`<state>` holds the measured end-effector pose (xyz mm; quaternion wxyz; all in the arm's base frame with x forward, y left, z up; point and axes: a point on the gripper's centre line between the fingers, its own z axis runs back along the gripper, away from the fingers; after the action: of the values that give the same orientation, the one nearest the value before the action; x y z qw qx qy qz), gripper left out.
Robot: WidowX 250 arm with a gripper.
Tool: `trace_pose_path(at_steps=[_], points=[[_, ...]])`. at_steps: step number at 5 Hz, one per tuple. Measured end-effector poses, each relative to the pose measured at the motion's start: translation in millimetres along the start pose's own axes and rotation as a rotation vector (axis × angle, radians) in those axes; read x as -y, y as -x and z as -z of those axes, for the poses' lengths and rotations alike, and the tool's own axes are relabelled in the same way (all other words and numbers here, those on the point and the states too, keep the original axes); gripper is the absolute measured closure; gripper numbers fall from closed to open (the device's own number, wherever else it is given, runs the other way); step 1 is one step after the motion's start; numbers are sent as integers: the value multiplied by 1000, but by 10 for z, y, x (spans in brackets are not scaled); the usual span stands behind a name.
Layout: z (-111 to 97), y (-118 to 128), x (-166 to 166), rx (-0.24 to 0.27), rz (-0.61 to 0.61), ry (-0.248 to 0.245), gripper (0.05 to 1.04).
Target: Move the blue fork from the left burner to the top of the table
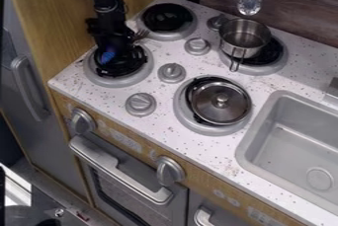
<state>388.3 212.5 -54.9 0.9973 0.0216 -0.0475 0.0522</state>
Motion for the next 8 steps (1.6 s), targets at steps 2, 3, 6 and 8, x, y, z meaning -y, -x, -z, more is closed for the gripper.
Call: trace_pose_path(at_steps=[2,3,6,8], points=[[-368,-122,493,48,101,-19,650],[-541,-67,849,74,120,7,650],[-125,561,1488,-83,15,91,650],[-60,650,1452,-113,-64,63,605]])
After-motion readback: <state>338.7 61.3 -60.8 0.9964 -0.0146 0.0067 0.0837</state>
